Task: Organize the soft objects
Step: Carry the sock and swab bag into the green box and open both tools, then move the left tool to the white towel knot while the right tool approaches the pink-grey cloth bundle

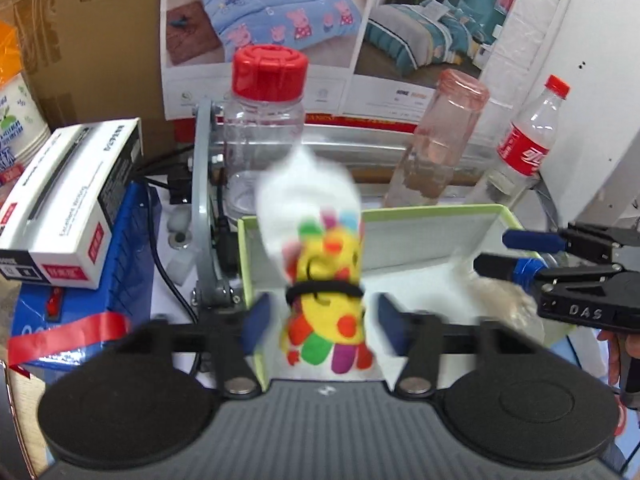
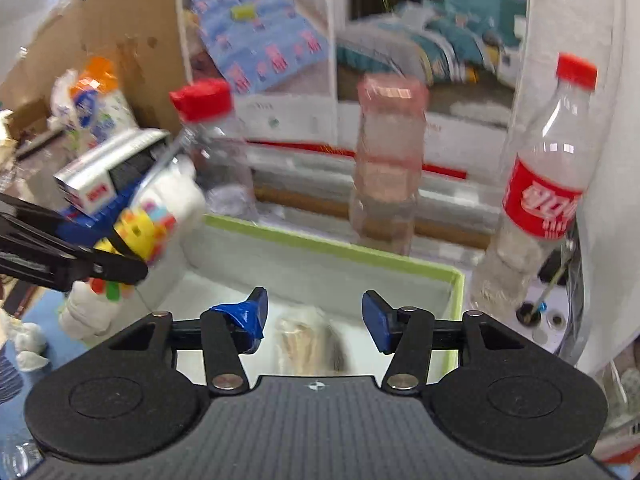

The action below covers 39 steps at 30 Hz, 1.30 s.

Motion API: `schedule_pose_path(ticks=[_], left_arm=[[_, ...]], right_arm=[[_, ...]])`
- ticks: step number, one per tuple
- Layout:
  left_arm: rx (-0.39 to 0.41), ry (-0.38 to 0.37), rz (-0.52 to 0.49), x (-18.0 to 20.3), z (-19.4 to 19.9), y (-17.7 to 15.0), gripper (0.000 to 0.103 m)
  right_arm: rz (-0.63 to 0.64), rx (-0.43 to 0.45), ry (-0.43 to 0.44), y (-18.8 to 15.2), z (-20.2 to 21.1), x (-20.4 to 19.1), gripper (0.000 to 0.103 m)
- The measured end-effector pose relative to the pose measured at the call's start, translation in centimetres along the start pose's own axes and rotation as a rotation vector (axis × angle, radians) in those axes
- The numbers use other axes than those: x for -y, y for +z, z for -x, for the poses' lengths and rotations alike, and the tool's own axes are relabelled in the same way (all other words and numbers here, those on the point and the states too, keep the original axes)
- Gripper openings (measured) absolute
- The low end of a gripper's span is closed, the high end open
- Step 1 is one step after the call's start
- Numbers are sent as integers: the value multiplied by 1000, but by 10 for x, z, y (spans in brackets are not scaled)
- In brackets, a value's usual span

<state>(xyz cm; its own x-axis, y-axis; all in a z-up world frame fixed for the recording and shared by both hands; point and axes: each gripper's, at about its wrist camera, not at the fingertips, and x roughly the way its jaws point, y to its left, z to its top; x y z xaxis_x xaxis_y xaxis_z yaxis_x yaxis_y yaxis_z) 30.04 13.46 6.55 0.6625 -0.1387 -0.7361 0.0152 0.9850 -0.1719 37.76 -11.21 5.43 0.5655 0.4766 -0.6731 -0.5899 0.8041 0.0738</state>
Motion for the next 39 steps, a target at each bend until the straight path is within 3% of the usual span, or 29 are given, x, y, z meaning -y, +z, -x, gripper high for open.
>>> schedule_pose_path(ticks=[6, 13, 22, 28, 33, 39], left_arm=[[34, 14, -6, -4, 14, -3, 66], [67, 57, 25, -23, 61, -30, 66], [86, 188, 84, -57, 120, -106, 69], [27, 241, 163, -83, 126, -161, 69], [-6, 307, 201, -99, 119, -184, 69], [-5, 277, 286, -111, 110, -190, 69]], right_arm=[[-4, 75, -41, -4, 16, 2, 45], [-49, 126, -36, -31, 69, -1, 48], [-135, 202, -37, -124, 146, -17, 51], [-181, 199, -72, -183, 161, -34, 53], [-255, 199, -89, -223, 175, -36, 54], [-315, 164, -183, -253, 186, -20, 55]])
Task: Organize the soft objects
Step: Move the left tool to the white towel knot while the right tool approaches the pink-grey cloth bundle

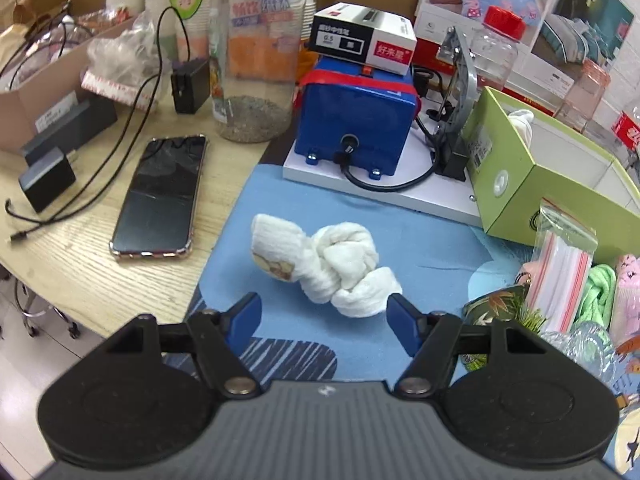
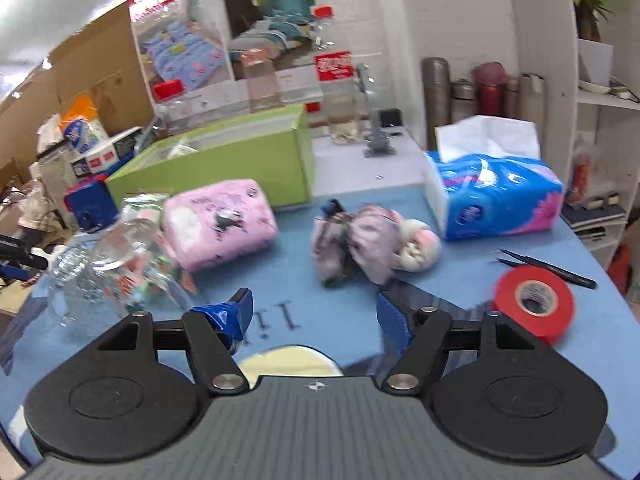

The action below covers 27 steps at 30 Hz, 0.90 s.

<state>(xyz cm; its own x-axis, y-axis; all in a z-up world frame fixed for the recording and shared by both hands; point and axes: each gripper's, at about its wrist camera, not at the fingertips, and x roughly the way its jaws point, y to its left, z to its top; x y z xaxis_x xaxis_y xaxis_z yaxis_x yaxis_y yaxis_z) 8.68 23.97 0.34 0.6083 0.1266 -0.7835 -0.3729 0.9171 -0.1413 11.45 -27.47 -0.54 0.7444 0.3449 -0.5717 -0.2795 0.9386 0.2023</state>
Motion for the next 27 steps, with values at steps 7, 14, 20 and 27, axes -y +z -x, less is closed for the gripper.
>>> schedule_pose_path(ticks=[7, 14, 20, 27], left_arm=[[-26, -3, 20, 2, -9, -1, 69], [-42, 18, 31, 0, -13, -1, 69], [-49, 33, 33, -1, -16, 0, 69], [-49, 23, 7, 6, -19, 3, 69]], right_arm=[[165, -5, -64, 26, -24, 10, 56], [337, -104, -15, 61, -83, 11, 56], [173, -189, 174, 36, -66, 8, 57], [191, -120, 88, 7, -20, -8, 57]])
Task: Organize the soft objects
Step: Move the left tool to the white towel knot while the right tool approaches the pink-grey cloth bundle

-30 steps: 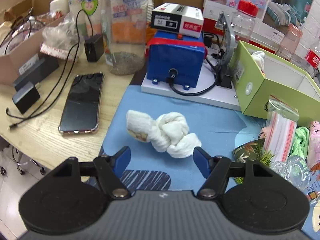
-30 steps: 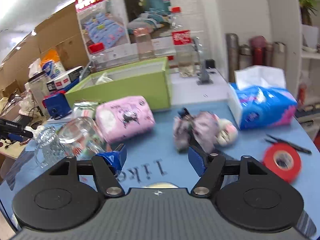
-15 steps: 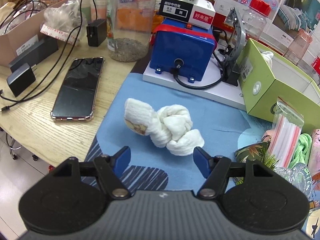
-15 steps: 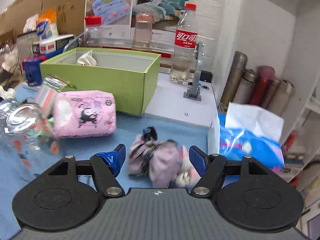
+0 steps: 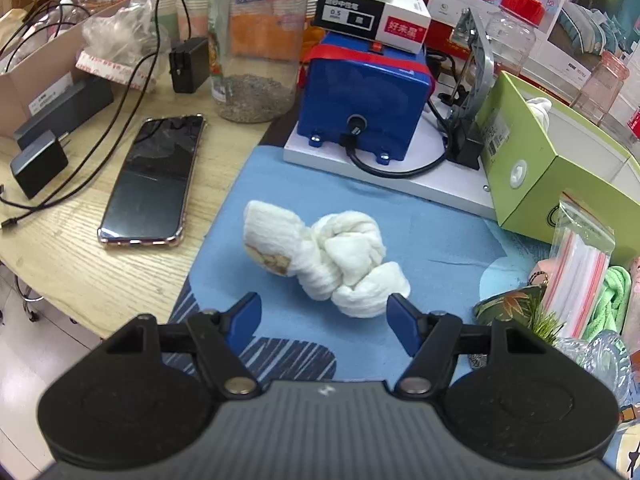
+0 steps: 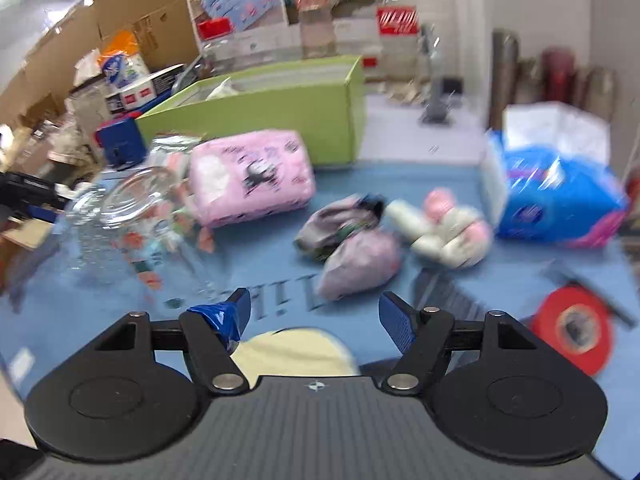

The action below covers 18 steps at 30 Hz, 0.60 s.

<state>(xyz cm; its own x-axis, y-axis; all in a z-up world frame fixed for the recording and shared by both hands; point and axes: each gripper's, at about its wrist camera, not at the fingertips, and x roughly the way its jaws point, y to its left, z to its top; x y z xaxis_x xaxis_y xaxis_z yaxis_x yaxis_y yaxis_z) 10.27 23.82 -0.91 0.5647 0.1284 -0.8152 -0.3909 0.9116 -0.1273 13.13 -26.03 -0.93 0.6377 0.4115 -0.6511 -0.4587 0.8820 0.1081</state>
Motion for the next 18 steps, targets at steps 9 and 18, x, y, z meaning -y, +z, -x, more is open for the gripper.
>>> schedule_pose_path(ticks=[9, 18], left_arm=[[9, -5, 13, -5, 11, -7, 69], [-5, -1, 19, -5, 1, -2, 69]], right_arm=[[36, -71, -22, 26, -65, 14, 60], [37, -48, -58, 30, -88, 12, 61]])
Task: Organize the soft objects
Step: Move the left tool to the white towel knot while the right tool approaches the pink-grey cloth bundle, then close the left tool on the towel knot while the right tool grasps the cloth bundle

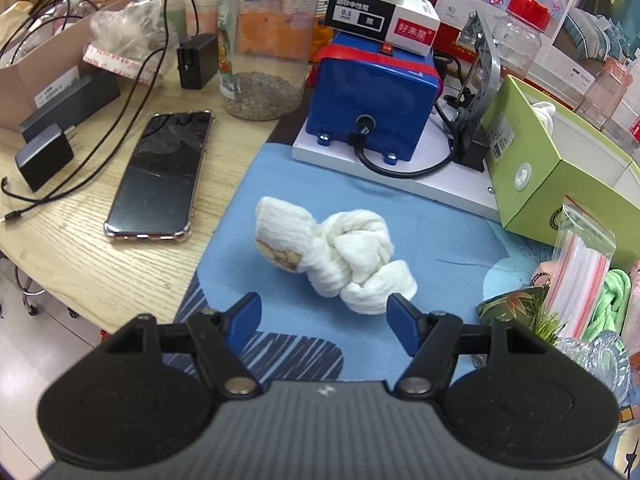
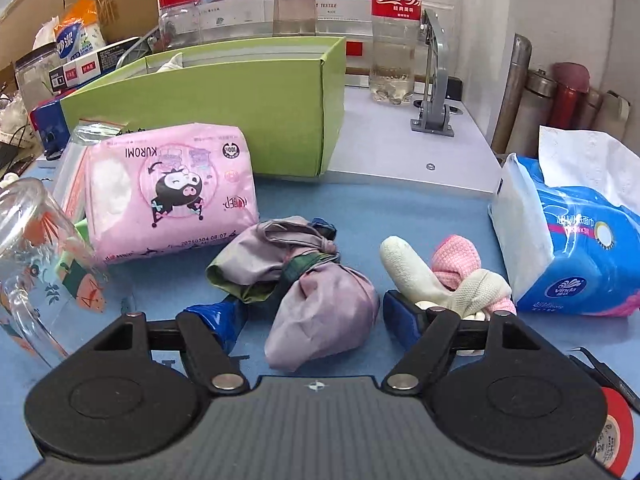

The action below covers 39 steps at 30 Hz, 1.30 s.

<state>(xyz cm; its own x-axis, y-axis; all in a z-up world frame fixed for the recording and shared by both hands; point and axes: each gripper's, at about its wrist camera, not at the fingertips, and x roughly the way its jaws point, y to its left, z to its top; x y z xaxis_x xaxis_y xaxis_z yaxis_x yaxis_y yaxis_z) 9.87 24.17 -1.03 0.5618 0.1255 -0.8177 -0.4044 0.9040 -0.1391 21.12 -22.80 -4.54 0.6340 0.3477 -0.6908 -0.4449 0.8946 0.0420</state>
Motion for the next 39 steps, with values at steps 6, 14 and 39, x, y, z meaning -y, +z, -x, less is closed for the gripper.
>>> schedule_pose_path(ticks=[6, 14, 39], left_arm=[[-6, -13, -66, 12, -11, 1, 70], [-41, -92, 115, -18, -15, -2, 71], [-7, -48, 46, 16, -69, 68, 72]], right_arm=[[19, 19, 18, -3, 1, 1, 62], [22, 24, 15, -5, 2, -1, 62], [18, 70, 18, -6, -6, -3, 70]])
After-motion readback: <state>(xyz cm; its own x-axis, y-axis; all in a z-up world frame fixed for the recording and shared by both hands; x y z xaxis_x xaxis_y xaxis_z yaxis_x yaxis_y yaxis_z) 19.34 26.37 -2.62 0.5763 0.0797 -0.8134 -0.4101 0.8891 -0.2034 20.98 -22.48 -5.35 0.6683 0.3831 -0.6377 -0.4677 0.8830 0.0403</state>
